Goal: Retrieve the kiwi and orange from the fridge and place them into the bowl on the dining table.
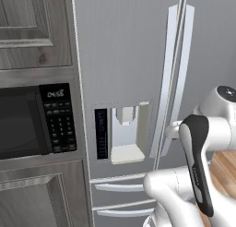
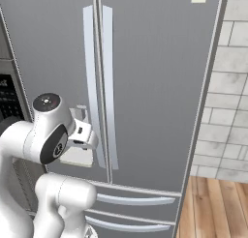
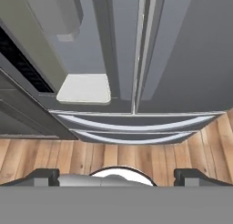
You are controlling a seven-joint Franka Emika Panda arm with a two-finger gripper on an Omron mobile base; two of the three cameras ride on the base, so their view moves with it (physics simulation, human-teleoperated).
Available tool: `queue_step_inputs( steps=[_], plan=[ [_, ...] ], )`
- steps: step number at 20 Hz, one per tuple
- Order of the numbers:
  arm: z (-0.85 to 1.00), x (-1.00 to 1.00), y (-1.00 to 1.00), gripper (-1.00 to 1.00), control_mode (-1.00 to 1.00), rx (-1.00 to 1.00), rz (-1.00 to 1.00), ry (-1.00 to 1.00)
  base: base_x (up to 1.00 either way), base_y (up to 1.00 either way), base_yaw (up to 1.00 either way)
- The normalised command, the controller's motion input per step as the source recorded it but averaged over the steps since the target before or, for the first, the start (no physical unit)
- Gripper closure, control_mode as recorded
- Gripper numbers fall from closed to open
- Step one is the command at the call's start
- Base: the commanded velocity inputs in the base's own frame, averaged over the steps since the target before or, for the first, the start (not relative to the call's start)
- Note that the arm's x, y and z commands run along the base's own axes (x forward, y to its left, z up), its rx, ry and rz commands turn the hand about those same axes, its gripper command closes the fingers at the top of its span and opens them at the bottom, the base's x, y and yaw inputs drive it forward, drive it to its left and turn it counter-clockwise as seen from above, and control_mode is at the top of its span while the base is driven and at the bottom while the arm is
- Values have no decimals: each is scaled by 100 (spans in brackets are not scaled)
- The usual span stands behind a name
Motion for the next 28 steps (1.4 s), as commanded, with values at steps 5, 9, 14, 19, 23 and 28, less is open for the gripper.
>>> queue_step_inputs(
  steps=[5,9,14,19,23,28],
  plan=[
    [4,20,-4,-100,-100,0,0,-5,0,0,0],
    [1,13,-6,-100,-100,0,0,-1,0,0,0],
    [0,0,0,-100,-100,0,0,0,0,0,0],
    [0,-3,-5,-100,100,0,-1,-1,-17,-12,-2],
    [0,0,0,-100,100,0,0,0,-39,-21,-3],
    [0,0,0,-100,100,0,0,0,-44,-9,-1]
  ],
)
